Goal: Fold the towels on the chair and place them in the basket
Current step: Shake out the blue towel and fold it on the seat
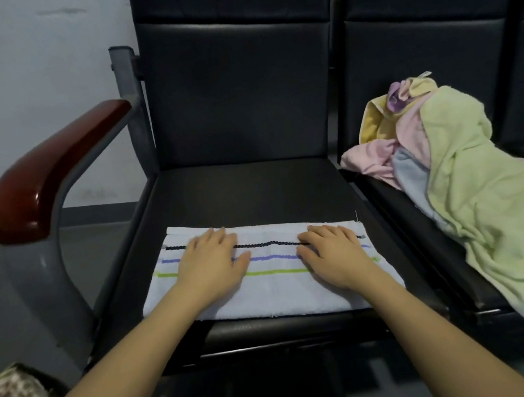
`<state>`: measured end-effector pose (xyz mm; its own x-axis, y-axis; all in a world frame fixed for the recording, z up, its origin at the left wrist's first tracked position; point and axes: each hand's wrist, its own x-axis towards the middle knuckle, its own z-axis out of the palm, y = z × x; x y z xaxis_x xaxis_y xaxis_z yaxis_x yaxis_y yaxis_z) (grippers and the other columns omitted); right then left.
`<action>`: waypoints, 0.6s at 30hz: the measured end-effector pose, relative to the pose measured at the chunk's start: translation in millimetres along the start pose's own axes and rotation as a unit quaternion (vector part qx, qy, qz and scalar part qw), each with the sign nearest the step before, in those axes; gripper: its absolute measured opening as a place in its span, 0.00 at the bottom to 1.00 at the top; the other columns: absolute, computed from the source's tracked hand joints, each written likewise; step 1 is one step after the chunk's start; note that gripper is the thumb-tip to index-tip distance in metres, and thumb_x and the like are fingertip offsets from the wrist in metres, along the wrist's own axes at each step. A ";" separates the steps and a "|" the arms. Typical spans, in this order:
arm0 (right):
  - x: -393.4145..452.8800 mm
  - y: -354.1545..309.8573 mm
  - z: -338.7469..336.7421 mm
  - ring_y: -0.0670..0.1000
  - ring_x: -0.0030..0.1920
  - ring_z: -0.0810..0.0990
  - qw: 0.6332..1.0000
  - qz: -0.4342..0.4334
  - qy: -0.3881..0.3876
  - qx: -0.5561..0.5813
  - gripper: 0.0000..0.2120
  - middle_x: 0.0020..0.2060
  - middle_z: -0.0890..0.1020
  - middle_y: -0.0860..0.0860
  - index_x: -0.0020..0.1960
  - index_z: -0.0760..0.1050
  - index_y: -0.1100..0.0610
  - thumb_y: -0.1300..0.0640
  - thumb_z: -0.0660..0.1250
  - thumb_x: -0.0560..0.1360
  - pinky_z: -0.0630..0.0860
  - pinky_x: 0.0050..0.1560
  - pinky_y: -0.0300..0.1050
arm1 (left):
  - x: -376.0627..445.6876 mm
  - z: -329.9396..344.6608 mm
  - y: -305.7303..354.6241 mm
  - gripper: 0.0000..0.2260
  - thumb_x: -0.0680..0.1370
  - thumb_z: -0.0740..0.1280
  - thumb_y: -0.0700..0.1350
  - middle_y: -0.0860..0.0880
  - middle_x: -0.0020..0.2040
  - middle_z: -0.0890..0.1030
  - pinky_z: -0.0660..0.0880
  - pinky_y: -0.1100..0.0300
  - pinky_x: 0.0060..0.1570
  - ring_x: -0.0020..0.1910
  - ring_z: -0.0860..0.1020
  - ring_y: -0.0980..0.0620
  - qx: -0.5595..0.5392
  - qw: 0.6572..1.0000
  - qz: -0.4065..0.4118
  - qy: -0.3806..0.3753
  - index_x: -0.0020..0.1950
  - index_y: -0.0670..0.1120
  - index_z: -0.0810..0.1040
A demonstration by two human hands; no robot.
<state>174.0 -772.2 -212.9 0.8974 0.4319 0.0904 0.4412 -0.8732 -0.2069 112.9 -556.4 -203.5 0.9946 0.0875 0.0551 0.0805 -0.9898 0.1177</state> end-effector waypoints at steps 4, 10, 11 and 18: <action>-4.0 -14.7 1.6 0.51 0.67 0.67 0.998 -0.031 0.047 0.033 0.14 0.66 0.71 0.48 0.64 0.73 0.51 0.50 0.54 0.82 0.55 0.63 0.43 | -9.0 -13.1 -30.0 0.24 0.81 0.52 0.58 0.41 0.73 0.63 0.60 0.50 0.67 0.71 0.62 0.41 -0.026 0.991 -0.128 0.006 0.75 0.50 0.60; 6.2 -26.7 5.8 0.50 0.70 0.66 0.994 -0.089 0.001 0.055 0.19 0.72 0.67 0.48 0.71 0.68 0.51 0.49 0.55 0.82 0.60 0.67 0.47 | -17.5 -5.9 -57.4 0.19 0.81 0.58 0.50 0.41 0.63 0.72 0.68 0.50 0.57 0.61 0.70 0.40 -0.053 0.982 -0.174 0.042 0.72 0.48 0.66; 7.5 -27.3 7.1 0.50 0.71 0.65 0.994 -0.094 -0.008 0.055 0.20 0.73 0.66 0.47 0.72 0.67 0.50 0.48 0.55 0.82 0.59 0.69 0.47 | -16.4 -5.3 -58.9 0.19 0.80 0.60 0.48 0.41 0.63 0.73 0.68 0.50 0.58 0.61 0.71 0.40 -0.073 0.980 -0.177 0.051 0.71 0.49 0.67; 10.1 -31.5 17.7 0.46 0.77 0.49 0.990 -0.109 -0.088 0.009 0.25 0.78 0.52 0.43 0.77 0.53 0.42 0.40 0.49 0.81 0.46 0.75 0.45 | -12.9 -9.8 -60.4 0.15 0.78 0.63 0.41 0.41 0.56 0.76 0.71 0.52 0.56 0.55 0.75 0.40 -0.226 0.954 -0.142 0.137 0.64 0.46 0.76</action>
<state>169.0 -736.4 -222.7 0.7645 0.6436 -0.0365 0.6224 -0.7517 -0.2183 94.6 -496.6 -201.6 0.8780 0.4317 0.2070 0.2460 -0.7777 0.5785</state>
